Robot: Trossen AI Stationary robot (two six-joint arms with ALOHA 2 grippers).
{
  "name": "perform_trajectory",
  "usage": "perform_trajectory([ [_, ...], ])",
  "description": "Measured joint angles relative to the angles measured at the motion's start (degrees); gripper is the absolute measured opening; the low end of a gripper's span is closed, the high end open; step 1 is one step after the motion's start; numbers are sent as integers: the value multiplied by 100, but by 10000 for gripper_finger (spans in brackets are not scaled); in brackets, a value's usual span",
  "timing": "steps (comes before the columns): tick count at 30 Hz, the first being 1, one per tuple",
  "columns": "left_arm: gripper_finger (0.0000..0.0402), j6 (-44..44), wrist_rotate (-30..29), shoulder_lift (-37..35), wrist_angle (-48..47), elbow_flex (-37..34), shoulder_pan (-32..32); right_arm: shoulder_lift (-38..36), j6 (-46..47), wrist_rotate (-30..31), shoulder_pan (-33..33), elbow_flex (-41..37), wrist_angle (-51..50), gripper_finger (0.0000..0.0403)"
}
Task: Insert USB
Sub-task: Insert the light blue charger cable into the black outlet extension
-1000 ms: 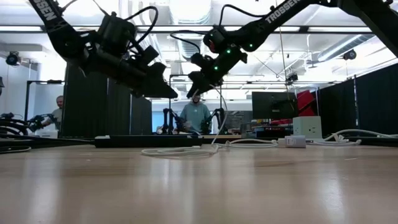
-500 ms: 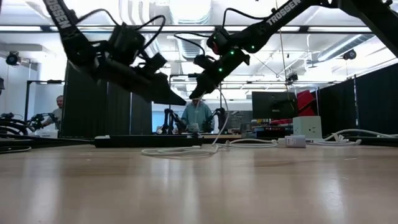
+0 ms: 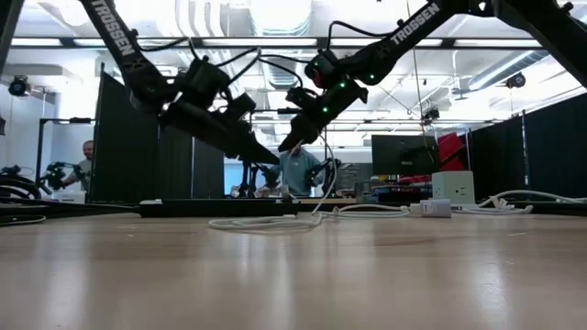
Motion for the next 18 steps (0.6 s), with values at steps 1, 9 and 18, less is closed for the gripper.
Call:
perform_trajectory([
  [1, 103, -2, 21, 21, -15, 23, 91, 2, -41, 0, -1, 0, 1, 204],
  [9, 103, -112, 605, 270, -55, 446, 391, 2, -337, -120, -7, 2, 40, 208],
  [18, 103, -9, 1051, 681, -781, 943, 408, 2, -630, -118, -61, 2, 55, 206],
])
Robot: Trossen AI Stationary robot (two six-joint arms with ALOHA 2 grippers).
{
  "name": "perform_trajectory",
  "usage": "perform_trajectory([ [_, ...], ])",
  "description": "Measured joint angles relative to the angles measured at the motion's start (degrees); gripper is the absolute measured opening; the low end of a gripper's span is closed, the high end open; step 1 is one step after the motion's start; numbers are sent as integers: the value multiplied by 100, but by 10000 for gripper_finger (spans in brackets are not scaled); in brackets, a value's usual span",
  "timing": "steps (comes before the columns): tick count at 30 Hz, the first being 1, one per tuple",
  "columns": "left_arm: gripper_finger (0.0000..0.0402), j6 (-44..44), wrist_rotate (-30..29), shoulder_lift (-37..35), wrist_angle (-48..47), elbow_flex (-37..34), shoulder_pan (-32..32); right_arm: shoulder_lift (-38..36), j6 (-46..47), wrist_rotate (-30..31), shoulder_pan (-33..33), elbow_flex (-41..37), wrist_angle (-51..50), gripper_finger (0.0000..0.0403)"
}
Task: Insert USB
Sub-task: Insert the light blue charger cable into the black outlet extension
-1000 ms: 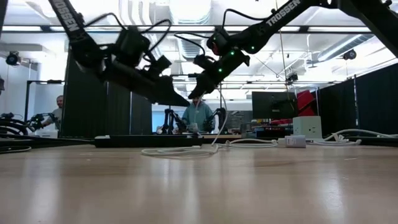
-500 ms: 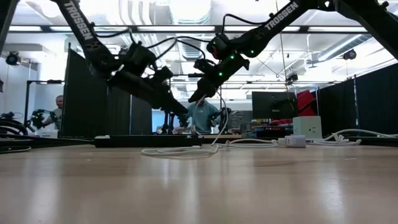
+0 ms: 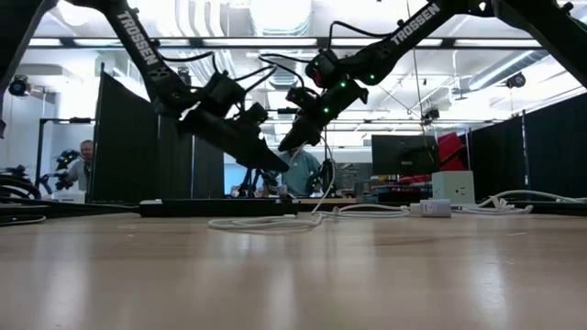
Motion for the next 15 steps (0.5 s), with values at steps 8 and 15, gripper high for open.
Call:
perform_trajectory([
  [8, 103, 63, -44, -11, -11, 52, 36, 2, -7, 7, -65, 0, 4, 206],
  [15, 102, 200, -609, -11, -37, 50, 58, 2, -12, 9, -58, 0, 4, 206],
])
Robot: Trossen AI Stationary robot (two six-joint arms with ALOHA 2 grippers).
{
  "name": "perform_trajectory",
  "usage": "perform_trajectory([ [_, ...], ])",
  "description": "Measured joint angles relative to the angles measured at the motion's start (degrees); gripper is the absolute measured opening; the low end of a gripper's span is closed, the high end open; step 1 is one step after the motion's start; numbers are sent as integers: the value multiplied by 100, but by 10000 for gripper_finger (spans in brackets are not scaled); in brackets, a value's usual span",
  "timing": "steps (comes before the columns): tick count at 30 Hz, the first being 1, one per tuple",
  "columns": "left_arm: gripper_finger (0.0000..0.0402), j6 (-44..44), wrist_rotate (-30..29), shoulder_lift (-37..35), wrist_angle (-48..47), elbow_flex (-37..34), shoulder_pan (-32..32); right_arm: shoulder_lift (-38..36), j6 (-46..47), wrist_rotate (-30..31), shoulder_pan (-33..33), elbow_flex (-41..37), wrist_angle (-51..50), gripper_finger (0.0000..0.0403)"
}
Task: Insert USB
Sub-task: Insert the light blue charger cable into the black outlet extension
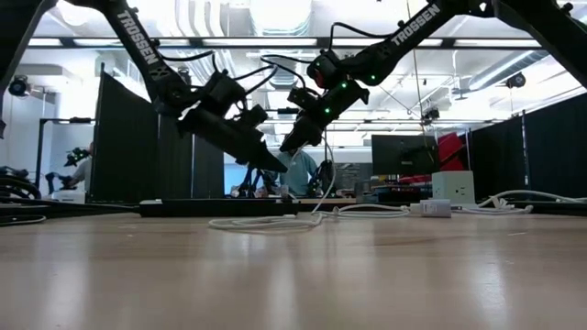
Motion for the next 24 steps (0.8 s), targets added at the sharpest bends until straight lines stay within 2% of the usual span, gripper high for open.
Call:
perform_trajectory([
  [14, 68, 12, 288, 72, -60, -9, 112, 0, 180, 5, 0, 0, -4, 207],
  [24, 72, -108, 293, 190, 64, -11, 163, 0, 238, 5, 0, 0, -2, 205],
])
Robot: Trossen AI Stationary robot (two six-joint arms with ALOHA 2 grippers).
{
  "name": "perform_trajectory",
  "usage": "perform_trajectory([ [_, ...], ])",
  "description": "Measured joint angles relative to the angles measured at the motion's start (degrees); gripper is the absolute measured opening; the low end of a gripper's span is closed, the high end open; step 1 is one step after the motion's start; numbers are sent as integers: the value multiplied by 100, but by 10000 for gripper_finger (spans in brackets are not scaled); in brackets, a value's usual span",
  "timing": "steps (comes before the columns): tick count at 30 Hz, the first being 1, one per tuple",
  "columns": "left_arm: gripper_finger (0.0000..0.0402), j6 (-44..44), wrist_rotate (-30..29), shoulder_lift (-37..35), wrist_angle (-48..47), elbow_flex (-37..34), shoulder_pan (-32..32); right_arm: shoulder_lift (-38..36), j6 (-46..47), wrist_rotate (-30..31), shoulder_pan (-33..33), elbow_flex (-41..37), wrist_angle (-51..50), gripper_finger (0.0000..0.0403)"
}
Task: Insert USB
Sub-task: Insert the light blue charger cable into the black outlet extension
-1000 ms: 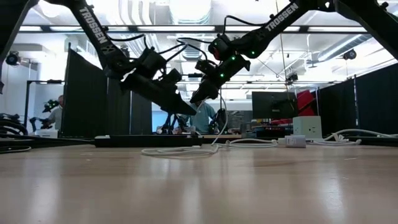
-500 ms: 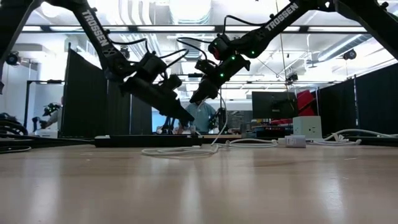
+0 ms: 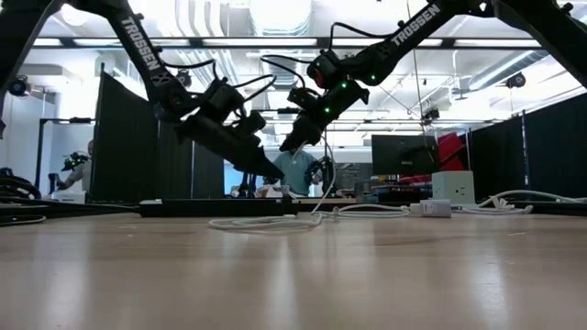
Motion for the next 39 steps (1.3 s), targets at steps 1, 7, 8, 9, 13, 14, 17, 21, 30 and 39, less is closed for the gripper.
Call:
perform_trajectory([
  [1, 73, -9, 0, 15, 52, 0, 0, 0, 9, 0, 0, 0, -2, 205],
  [7, 71, -75, 4, 142, 289, 0, 0, 0, 59, -4, 0, 0, -4, 204],
  [8, 68, -75, 4, 152, 324, 0, 0, 0, 62, -4, 0, 0, -4, 204],
  [9, 67, -79, 7, 161, 321, 0, 0, 0, 62, -4, 0, 0, -4, 204],
  [13, 66, -80, 162, 204, 314, 7, -7, 0, 57, -17, 1, 0, -2, 207],
  [14, 67, -94, 206, 212, 314, 25, -9, 0, 38, -17, 0, 0, -2, 208],
  [17, 68, -91, 307, 216, 316, 102, -19, 0, -61, -17, 0, 0, 14, 208],
  [21, 67, -37, 308, 216, 307, 192, -17, 0, -174, -42, 0, 0, 76, 206],
  [30, 63, -33, 303, 255, 131, 201, 11, 0, -148, -44, 0, 0, 151, 205],
  [39, 7, -481, 286, 502, 222, 214, 15, 0, -7, -44, 39, 0, 131, 205],
])
